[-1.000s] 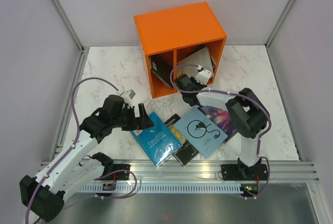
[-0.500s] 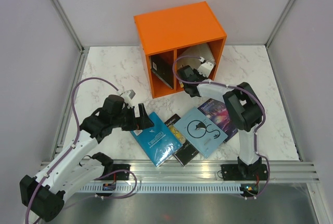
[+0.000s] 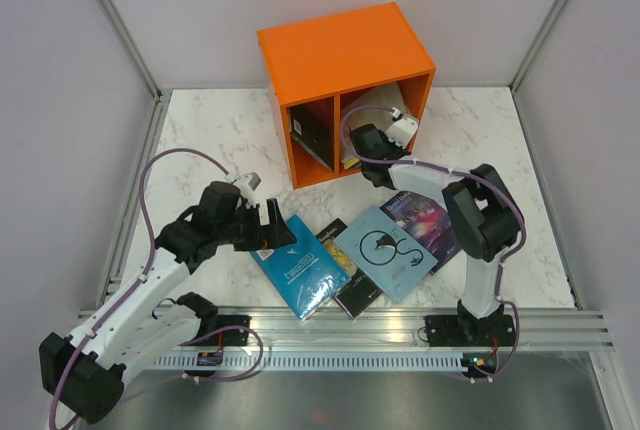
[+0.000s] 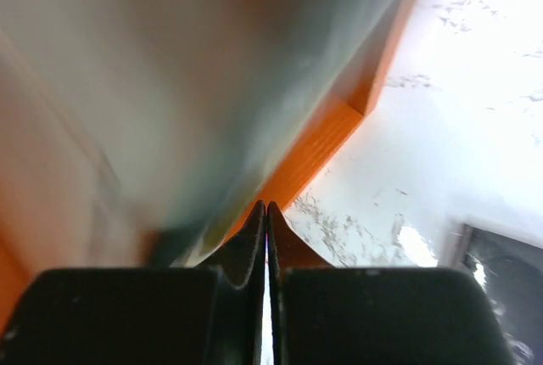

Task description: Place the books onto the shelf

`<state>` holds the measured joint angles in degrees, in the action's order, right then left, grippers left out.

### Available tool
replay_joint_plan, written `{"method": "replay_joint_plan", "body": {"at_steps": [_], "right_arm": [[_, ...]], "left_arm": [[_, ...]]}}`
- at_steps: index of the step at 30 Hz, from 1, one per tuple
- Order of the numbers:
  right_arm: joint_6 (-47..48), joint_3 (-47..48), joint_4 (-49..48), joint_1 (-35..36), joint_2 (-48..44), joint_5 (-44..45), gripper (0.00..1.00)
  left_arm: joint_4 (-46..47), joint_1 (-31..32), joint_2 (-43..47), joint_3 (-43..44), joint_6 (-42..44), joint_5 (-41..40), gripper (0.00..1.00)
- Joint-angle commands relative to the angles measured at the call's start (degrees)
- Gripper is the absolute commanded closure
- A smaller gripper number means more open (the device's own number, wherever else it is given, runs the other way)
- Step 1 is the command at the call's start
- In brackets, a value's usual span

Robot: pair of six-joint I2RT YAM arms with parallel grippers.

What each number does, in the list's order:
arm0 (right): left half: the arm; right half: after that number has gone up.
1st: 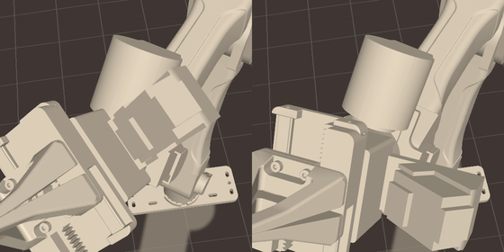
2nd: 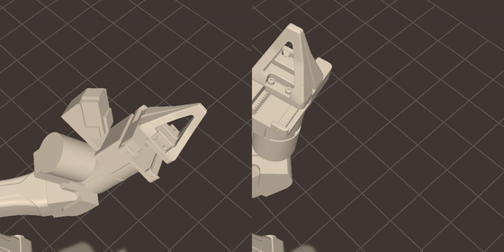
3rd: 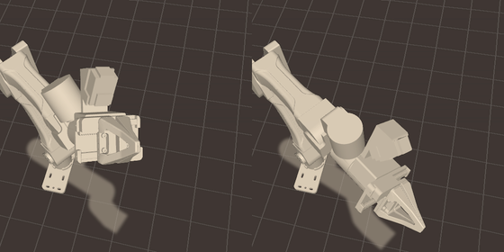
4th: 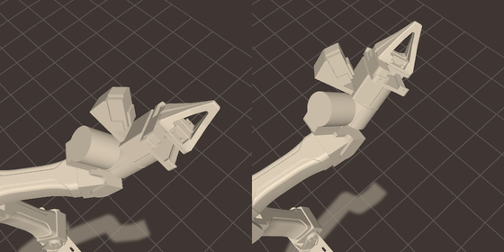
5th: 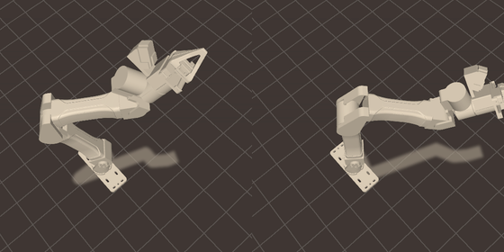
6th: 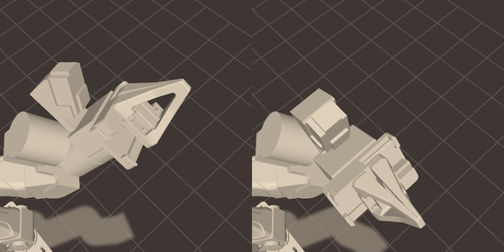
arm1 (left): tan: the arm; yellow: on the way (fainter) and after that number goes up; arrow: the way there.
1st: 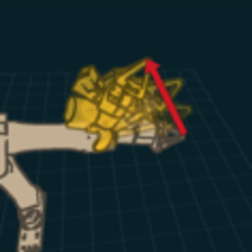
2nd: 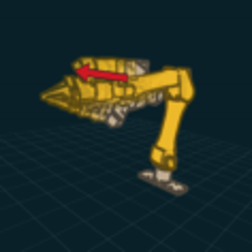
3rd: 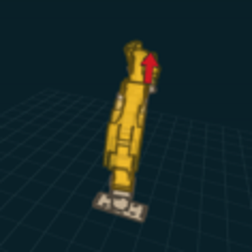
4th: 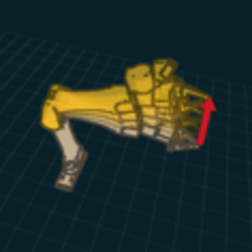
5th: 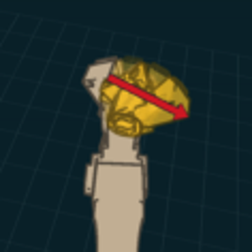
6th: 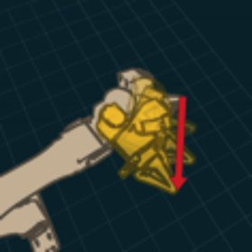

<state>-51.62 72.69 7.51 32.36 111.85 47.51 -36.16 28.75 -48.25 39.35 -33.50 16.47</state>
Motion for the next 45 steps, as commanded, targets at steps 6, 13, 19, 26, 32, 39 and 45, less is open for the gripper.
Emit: {"method": "replay_joint_plan", "body": {"at_steps": [6, 13, 19, 26, 32, 39, 45], "right_arm": [[0.63, -10.63, 0.04, -0.28, -20.52, -3.82, 0.99], [3.28, -13.18, 6.29, 1.30, -34.41, -12.77, 1.00], [3.28, -18.10, -9.84, 11.22, -37.33, -28.51, 1.00], [0.37, -17.33, -23.94, 12.82, -27.68, -37.05, 1.00], [4.50, -10.12, -25.35, 12.99, -18.18, -33.99, 1.00], [6.87, -7.65, -30.98, 13.69, -10.87, -19.94, 1.00], [6.01, -7.56, -26.85, 13.52, -9.64, 3.86, 1.00]], "left_arm": [[0.74, 0.34, -0.53, 0.55, 0.71, -2.23, 0.00], [0.74, 0.43, -0.88, 0.55, 0.54, -2.06, 0.00], [1.18, 0.43, -3.25, 0.46, 0.54, -2.41, 0.00], [1.09, 0.43, -4.05, 0.46, 0.62, -2.14, 0.00], [1.09, 0.60, -3.43, 0.37, 0.45, -2.32, 0.00], [0.74, 1.13, -3.17, 0.37, 0.19, -3.02, 0.00], [-0.05, 1.74, -2.29, 0.72, 0.10, -3.20, 0.00]]}}
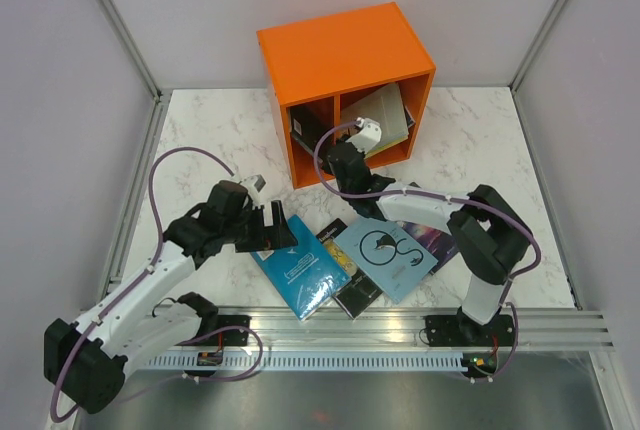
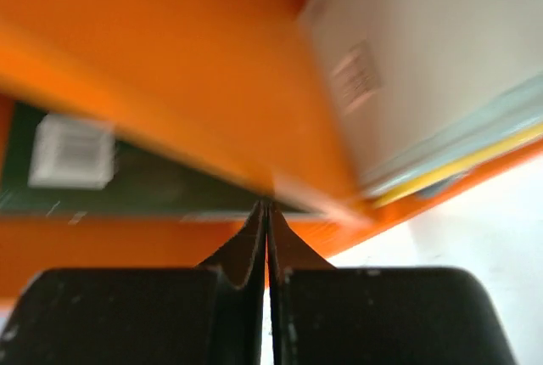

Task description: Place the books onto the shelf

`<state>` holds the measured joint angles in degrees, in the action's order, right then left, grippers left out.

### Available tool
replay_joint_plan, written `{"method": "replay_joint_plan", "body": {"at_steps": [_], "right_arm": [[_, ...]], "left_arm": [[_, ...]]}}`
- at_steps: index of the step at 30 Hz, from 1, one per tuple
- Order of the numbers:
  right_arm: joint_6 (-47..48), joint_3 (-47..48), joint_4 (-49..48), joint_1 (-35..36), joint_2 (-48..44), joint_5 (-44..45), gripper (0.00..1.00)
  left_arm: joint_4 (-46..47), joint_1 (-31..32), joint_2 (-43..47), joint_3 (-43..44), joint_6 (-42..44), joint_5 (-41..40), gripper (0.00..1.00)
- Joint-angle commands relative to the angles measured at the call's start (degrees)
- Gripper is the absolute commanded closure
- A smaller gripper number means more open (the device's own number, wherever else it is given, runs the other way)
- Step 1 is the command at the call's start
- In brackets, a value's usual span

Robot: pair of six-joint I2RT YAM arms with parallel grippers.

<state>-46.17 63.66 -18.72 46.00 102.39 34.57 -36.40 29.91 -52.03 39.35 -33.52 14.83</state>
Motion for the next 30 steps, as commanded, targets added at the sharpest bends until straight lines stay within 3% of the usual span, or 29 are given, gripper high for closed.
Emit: {"method": "replay_joint_plan", "body": {"at_steps": [1, 5, 10, 13, 19, 22, 28, 30], "right_arm": [[-0.40, 1.90, 2.78, -0.47, -0.26, 19.29, 1.00], [-6.55, 1.92, 9.14, -1.79, -1.92, 25.46, 1.00], [-6.56, 1.82, 7.65, -1.27, -2.54, 18.35, 1.00], [-9.18, 2.26, 12.71, 1.37, -3.59, 27.99, 1.00], [-6.04, -5.65, 0.28, -1.27, -6.59, 6.76, 1.00], [-6.12, -5.74, -1.05, 0.92, -6.41, 4.02, 1.00], [-3.67, 0.39, -4.48, 1.37, -1.15, -1.60, 1.00], [-2.26, 3.21, -2.91, 1.20, 0.35, -2.13, 1.00]], "left_arm": [[0.02, 0.76, 2.02, 0.72, 0.12, -1.56, 0.00], [-0.33, 1.38, 2.63, 0.99, 0.12, -1.82, 0.00], [-0.25, 1.47, 1.85, 1.08, 0.29, -2.35, 0.00], [-0.33, 1.47, 0.79, 1.25, 0.56, -2.18, 0.00], [0.37, 1.99, 1.58, 0.73, 0.29, -2.61, 0.00], [0.54, 1.99, -0.34, 0.99, 0.21, -4.89, 0.00], [10.11, 1.91, -6.76, 3.35, -3.92, -11.57, 0.02], [13.70, 1.99, -10.27, 5.02, -5.33, -14.65, 0.08]]}}
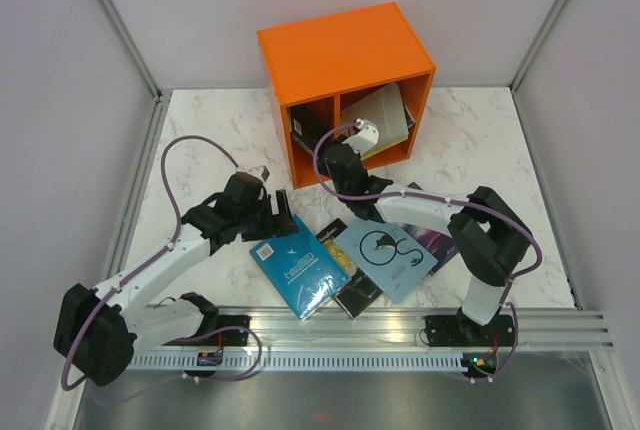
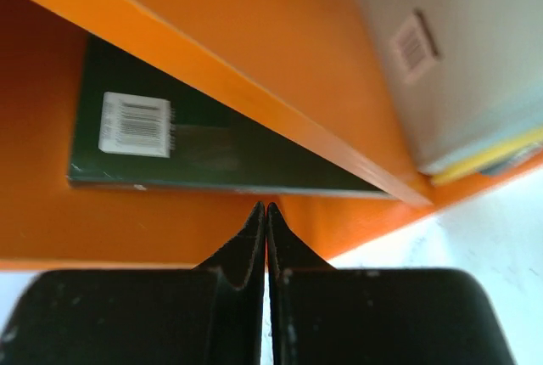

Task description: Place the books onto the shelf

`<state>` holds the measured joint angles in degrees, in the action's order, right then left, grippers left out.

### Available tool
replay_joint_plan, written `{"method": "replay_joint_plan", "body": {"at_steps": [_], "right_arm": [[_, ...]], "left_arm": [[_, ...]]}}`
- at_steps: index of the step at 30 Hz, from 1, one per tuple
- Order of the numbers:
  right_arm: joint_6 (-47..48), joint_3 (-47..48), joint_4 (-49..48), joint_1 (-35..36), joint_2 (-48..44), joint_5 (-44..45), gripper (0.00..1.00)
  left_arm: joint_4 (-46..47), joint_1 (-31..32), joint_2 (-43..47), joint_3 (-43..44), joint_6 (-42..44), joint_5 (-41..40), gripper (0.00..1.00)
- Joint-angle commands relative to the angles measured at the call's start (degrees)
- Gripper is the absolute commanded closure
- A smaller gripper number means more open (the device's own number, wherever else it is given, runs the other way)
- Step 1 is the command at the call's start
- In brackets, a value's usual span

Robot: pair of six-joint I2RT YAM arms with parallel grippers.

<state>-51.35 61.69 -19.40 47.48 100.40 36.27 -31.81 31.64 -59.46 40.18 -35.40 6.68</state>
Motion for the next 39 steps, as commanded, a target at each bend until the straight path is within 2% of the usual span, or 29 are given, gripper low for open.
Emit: {"method": "replay_joint_plan", "body": {"at_steps": [1, 2, 4, 5, 7, 9, 12, 15, 16, 18, 19, 21, 23, 24, 25, 26, 27, 34, 37, 39], "right_arm": [[3.27, 7.72, -1.53, -0.29, 3.74, -3.75, 1.00], [3.62, 8.87, -0.65, -0.37, 4.36, -3.84, 1.00], [4.42, 12.38, 2.07, -1.25, 6.03, -4.63, 1.00], [4.51, 13.27, 3.04, -1.69, 6.47, -5.59, 1.00], [5.03, 14.94, 4.54, -2.92, 7.00, -6.56, 1.00], [5.21, 15.74, 5.68, -4.15, 6.83, -7.79, 1.00], [6.00, 16.44, 7.09, -5.56, 6.91, -9.28, 1.00], [6.88, 16.97, 7.36, -6.52, 7.18, -10.69, 1.00], [7.23, 17.14, 7.36, -6.79, 7.35, -11.04, 1.00], [7.23, 17.76, 7.44, -7.23, 8.14, -11.66, 1.00], [7.14, 17.85, 7.44, -7.23, 8.41, -11.84, 1.00], [6.44, 18.20, 7.53, -7.41, 9.02, -12.19, 1.00], [5.57, 18.20, 7.53, -7.49, 9.29, -12.10, 1.00], [5.21, 18.11, 7.62, -7.49, 9.37, -12.01, 1.00], [4.86, 17.94, 7.53, -7.58, 9.38, -11.93, 1.00], [4.34, 17.76, 7.53, -7.41, 9.38, -11.93, 1.00], [3.72, 17.41, 7.53, -7.49, 9.46, -11.66, 1.00], [0.38, 13.73, 6.22, -7.49, 8.32, -9.65, 1.00], [-0.85, 10.91, 4.55, -7.41, 7.36, -7.71, 1.00], [-1.47, 9.86, 4.19, -7.49, 7.35, -7.09, 1.00]], "left_arm": [[11.05, 0.27, -3.98, 5.42, -3.71, -8.50, 0.14], [13.68, 0.35, -5.39, 5.69, -3.02, -9.13, 0.44], [20.52, 0.70, -6.80, 7.09, -1.79, -9.22, 0.81], [21.26, 2.01, -8.29, 7.97, -0.30, -12.62, 0.97], [22.84, 4.56, -9.53, 10.70, 2.25, -20.69, 0.98], [24.86, 5.01, -11.63, 11.58, 5.68, -22.49, 0.98], [26.36, 5.80, -15.24, 13.33, 9.46, -24.60, 0.95], [26.45, 6.94, -17.69, 15.09, 11.75, -30.31, 0.84], [26.45, 7.21, -18.40, 15.62, 12.80, -33.02, 0.76], [26.19, 7.47, -20.94, 17.72, 14.12, -36.37, 0.68], [26.01, 7.82, -21.83, 18.52, 15.61, -39.43, 0.55], [25.92, 8.17, -23.32, 20.62, 17.11, -42.70, 0.48], [26.01, 8.26, -24.91, 21.69, 18.96, -45.96, 0.36], [26.36, 8.26, -25.44, 22.47, 19.48, -47.10, 0.27], [26.71, 8.26, -26.05, 22.74, 20.36, -47.54, 0.23], [27.24, 8.26, -26.40, 22.83, 20.98, -47.72, 0.14], [29.16, 8.26, -26.67, 22.83, 21.68, -47.55, 0.01], [34.63, 8.18, -30.54, 23.10, 25.29, -50.97, 0.00], [42.60, 7.83, -31.68, 21.34, 28.45, -55.27, 0.00], [44.03, 6.60, -32.47, 20.46, 27.76, -56.42, 0.02]]}}
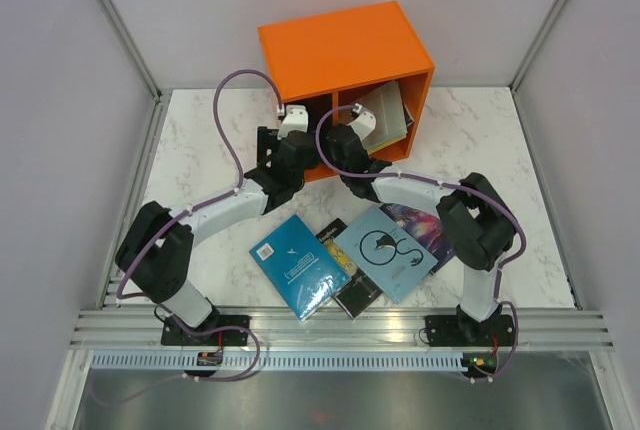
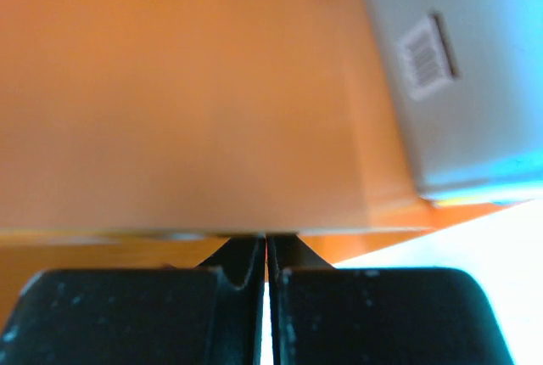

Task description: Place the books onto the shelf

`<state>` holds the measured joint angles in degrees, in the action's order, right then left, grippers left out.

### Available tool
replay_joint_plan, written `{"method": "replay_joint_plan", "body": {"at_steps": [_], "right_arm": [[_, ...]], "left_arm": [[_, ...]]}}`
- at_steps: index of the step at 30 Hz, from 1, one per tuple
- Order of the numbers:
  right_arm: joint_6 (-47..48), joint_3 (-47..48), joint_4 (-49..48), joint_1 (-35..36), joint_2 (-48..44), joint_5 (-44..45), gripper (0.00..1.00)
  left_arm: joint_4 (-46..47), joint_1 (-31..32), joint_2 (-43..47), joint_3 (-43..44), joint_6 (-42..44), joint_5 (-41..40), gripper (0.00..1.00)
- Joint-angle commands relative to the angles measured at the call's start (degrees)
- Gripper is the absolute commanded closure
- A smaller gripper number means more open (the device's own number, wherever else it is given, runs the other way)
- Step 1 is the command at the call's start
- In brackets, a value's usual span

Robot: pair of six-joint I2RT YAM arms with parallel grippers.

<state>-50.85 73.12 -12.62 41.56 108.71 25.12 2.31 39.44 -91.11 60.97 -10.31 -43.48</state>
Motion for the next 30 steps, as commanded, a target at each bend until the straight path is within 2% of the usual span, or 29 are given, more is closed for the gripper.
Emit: {"method": "replay_joint_plan", "body": {"at_steps": [1, 4, 5, 6, 7, 8, 11, 12, 14, 15, 19, 21, 24, 30], "right_arm": [[-1.89, -1.67, -2.67, -1.74, -0.86, 4.06, 1.00], [-1.97, -1.84, -2.76, -1.75, -0.34, 4.14, 1.00], [-2.15, -1.84, -2.76, -1.75, -0.08, 4.23, 1.00], [-2.15, -1.93, -2.76, -1.83, 0.10, 4.23, 1.00], [-2.15, -1.93, -2.76, -1.75, 0.19, 4.32, 1.00], [-2.23, -1.93, -2.85, -1.75, 0.45, 4.41, 1.00], [-2.50, -2.02, -3.98, -1.75, 1.07, 4.58, 1.00], [-3.11, -1.93, -4.42, -1.75, 1.50, 4.50, 1.00], [-4.51, -1.32, -5.39, -1.31, 2.99, 4.58, 1.00], [-6.09, -0.97, -5.48, -0.96, 3.53, 5.02, 1.00], [-7.68, 2.80, -4.96, 2.38, 6.60, 10.72, 1.00], [-8.38, 5.80, -1.80, 4.75, 8.18, 17.66, 1.00], [-12.77, 8.69, 0.57, 5.55, 10.29, 22.77, 1.00], [-23.93, 14.51, 11.74, 5.29, 13.47, 32.43, 1.00]], "left_arm": [[10.35, -1.90, -0.91, -0.50, 1.53, -6.00, 0.05], [11.93, -5.24, -1.00, -1.46, -0.50, -2.76, 0.16], [12.72, -6.12, -1.00, -1.99, -1.03, -1.96, 0.23], [13.16, -7.78, -1.00, -2.17, -1.64, -0.48, 0.34], [13.34, -8.67, -1.17, -2.43, -2.60, 0.67, 0.40], [14.38, -9.90, -1.26, -2.87, -3.14, 1.64, 0.57], [16.06, -11.05, -1.53, -3.75, -3.32, 2.44, 0.71], [16.50, -11.57, -1.61, -3.84, -3.58, 3.05, 0.80], [16.68, -12.19, -2.05, -3.93, -3.93, 4.37, 0.88], [16.59, -12.46, -2.23, -3.84, -4.11, 5.42, 0.98], [16.50, -12.46, -1.62, -4.37, -4.37, 7.97, 0.98], [16.24, -12.46, -0.57, -4.98, -4.81, 8.67, 0.98], [15.71, -12.46, 0.84, -5.68, -5.34, 9.55, 0.98], [14.66, -12.55, 1.90, -5.86, -4.99, 9.82, 0.98]]}}
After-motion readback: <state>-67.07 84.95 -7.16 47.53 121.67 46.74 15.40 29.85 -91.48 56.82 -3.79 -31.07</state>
